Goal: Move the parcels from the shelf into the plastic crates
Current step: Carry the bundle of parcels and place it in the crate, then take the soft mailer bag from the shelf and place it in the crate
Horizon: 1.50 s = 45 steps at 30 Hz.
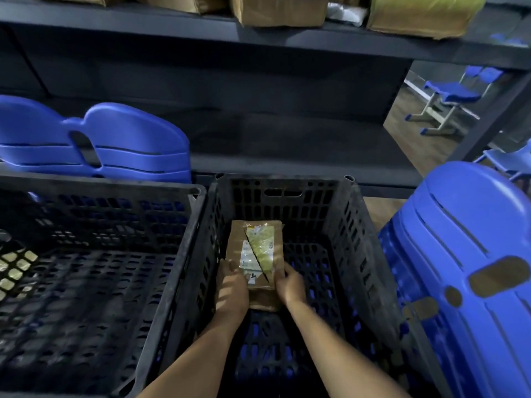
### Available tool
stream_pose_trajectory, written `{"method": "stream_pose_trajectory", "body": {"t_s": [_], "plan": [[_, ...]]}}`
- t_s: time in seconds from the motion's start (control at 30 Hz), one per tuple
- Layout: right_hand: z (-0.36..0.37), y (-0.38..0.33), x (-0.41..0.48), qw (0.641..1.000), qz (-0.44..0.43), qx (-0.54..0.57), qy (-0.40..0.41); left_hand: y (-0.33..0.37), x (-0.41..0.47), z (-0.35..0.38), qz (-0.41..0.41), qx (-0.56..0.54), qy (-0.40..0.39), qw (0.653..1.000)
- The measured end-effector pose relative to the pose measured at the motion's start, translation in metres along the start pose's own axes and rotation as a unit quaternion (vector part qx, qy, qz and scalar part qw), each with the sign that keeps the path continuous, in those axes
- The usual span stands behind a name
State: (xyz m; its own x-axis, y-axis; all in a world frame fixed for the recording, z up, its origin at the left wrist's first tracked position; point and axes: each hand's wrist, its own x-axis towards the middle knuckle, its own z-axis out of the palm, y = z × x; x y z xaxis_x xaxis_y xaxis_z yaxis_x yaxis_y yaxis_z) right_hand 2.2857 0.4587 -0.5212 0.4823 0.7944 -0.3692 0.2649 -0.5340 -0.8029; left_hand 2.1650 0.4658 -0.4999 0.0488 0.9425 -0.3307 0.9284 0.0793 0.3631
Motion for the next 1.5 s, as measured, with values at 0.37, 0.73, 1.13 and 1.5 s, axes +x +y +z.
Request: {"method": "stream_pose_trajectory", "body": {"t_s": [0.37, 0.73, 1.13, 1.5], "plan": [[-0.009, -0.007, -0.002, 0.991, -0.038, -0.107, -0.065, -0.01, 0.008, 0.014, 0.044, 0.049, 0.078, 0.995], [-0.035, 0.004, -0.022, 0.807, -0.317, -0.474, -0.154, -0.025, -0.001, 0.009, 0.153, 0.208, -0.067, 0.964], [-0.053, -0.032, -0.035, 0.783, -0.324, -0.517, -0.123, 0.004, -0.019, -0.056, 0.22, 0.185, 0.018, 0.958], [-0.158, -0.215, -0.118, 0.833, -0.389, -0.394, 0.019, 0.068, -0.095, -0.264, 0.271, 0.131, 0.155, 0.941]]}}
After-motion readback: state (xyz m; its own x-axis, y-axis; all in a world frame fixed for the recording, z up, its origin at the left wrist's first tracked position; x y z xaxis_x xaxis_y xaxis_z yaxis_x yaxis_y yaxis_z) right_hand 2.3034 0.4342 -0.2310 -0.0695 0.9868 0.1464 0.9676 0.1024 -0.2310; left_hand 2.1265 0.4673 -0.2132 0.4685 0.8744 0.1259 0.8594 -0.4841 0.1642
